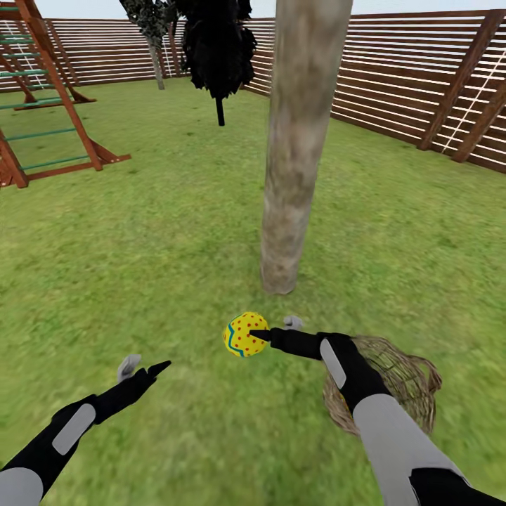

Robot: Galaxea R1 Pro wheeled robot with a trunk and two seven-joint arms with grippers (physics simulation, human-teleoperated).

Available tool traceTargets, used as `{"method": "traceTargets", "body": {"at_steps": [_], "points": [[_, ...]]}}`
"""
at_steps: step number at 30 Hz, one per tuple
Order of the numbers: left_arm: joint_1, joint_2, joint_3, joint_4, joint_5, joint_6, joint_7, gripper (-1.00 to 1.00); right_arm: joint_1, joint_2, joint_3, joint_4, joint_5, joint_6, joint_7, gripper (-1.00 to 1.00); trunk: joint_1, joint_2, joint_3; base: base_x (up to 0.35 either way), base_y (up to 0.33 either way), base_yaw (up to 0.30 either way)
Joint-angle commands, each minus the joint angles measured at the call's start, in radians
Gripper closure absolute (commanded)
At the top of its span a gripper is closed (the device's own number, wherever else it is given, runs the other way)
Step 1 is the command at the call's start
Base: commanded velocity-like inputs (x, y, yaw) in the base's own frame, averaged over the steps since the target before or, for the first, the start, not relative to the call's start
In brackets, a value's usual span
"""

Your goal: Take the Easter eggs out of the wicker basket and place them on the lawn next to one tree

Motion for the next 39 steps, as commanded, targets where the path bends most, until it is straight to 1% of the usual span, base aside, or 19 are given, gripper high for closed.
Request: {"method": "traceTargets", "body": {"at_steps": [1, 6, 8, 9, 10, 11, 14, 18, 21, 23, 24, 25, 27, 30, 39], "points": [[-0.001, 0.002, -0.004, 0.001, 0.01, 0.005, -0.002, -1.0, -0.001, 0.001, -0.004, 0.001, 0.0, 0.004, -0.001, 1.0, 0.0, 0.0, -0.001, 0.0, 0.294, 0.0], [-0.001, 0.003, -0.004, 0.001, 0.01, 0.005, -0.003, -1.0, -0.001, 0.002, -0.002, 0.001, 0.003, -0.001, -0.001, 1.0, 0.0, 0.0, -0.001, 0.019, 0.294, 0.0], [-0.001, 0.003, -0.004, 0.001, 0.01, 0.005, -0.003, -1.0, -0.001, 0.003, -0.002, 0.006, 0.006, -0.018, -0.01, 1.0, 0.0, 0.0, -0.001, 0.135, 0.29, 0.0], [-0.001, 0.003, -0.004, 0.001, 0.01, 0.005, -0.003, -1.0, -0.001, 0.003, -0.001, 0.009, 0.007, -0.021, -0.029, 1.0, 0.0, 0.0, -0.001, 0.168, 0.285, 0.0], [-0.001, 0.003, -0.004, 0.001, 0.01, 0.004, -0.002, -1.0, -0.001, 0.003, -0.001, 0.011, 0.007, -0.022, -0.059, 1.0, 0.0, 0.0, -0.001, 0.175, 0.282, 0.0], [-0.001, 0.003, -0.004, 0.002, 0.01, 0.004, -0.001, -1.0, -0.001, 0.003, 0.0, 0.011, 0.007, -0.022, -0.116, 1.0, 0.0, 0.0, -0.001, 0.187, 0.275, 0.0], [-0.001, 0.003, -0.004, 0.001, 0.01, 0.004, -0.002, -1.0, -0.001, 0.005, 0.002, 0.011, 0.007, -0.023, -0.203, 1.0, 0.0, 0.0, -0.001, 0.197, 0.23, 0.0], [-0.001, 0.003, -0.004, 0.001, 0.01, 0.004, -0.003, -1.0, -0.001, 0.011, 0.007, 0.011, 0.007, -0.024, -0.338, 1.0, 0.0, 0.0, -0.001, 0.204, 0.23, 0.0], [-0.001, 0.003, -0.004, 0.001, 0.01, 0.004, -0.003, -1.0, -0.001, 0.013, 0.007, 0.011, 0.006, -0.025, -0.417, 1.0, 0.0, 0.0, -0.001, 0.204, 0.236, 0.0], [-0.001, 0.003, -0.004, 0.001, 0.01, 0.004, -0.003, -1.0, -0.001, 0.015, 0.008, 0.011, 0.007, -0.046, -0.482, 1.0, 0.0, 0.0, -0.001, 0.204, 0.238, 0.0], [-0.001, 0.003, -0.004, 0.001, 0.01, 0.004, -0.003, -1.0, -0.001, 0.016, 0.009, 0.011, 0.007, -0.062, -0.521, 1.0, 0.0, 0.0, -0.001, 0.204, 0.239, 0.0], [-0.001, 0.003, -0.004, 0.001, 0.01, 0.004, -0.003, -1.0, -0.001, 0.017, 0.009, 0.011, 0.005, -0.07, -0.575, 1.0, 0.0, 0.0, -0.001, 0.204, 0.239, 0.0], [-0.001, 0.003, -0.004, 0.001, 0.01, 0.004, -0.003, -1.0, -0.001, 0.019, 0.01, 0.011, 0.002, -0.074, -0.615, 1.0, 0.0, 0.0, -0.001, 0.204, 0.239, 0.0], [-0.001, 0.003, -0.004, 0.001, 0.01, 0.004, -0.003, -1.0, -0.001, 0.023, 0.01, 0.011, 0.003, -0.079, -0.624, 1.0, 0.0, 0.0, 0.0, 0.204, 0.244, -0.033], [-0.001, 0.003, -0.004, 0.001, 0.01, 0.004, -0.003, -1.0, -0.001, 0.024, 0.01, 0.011, 0.003, -0.08, -0.625, 1.0, 0.0, 0.0, 0.01, 0.075, 0.278, -0.182]]}}
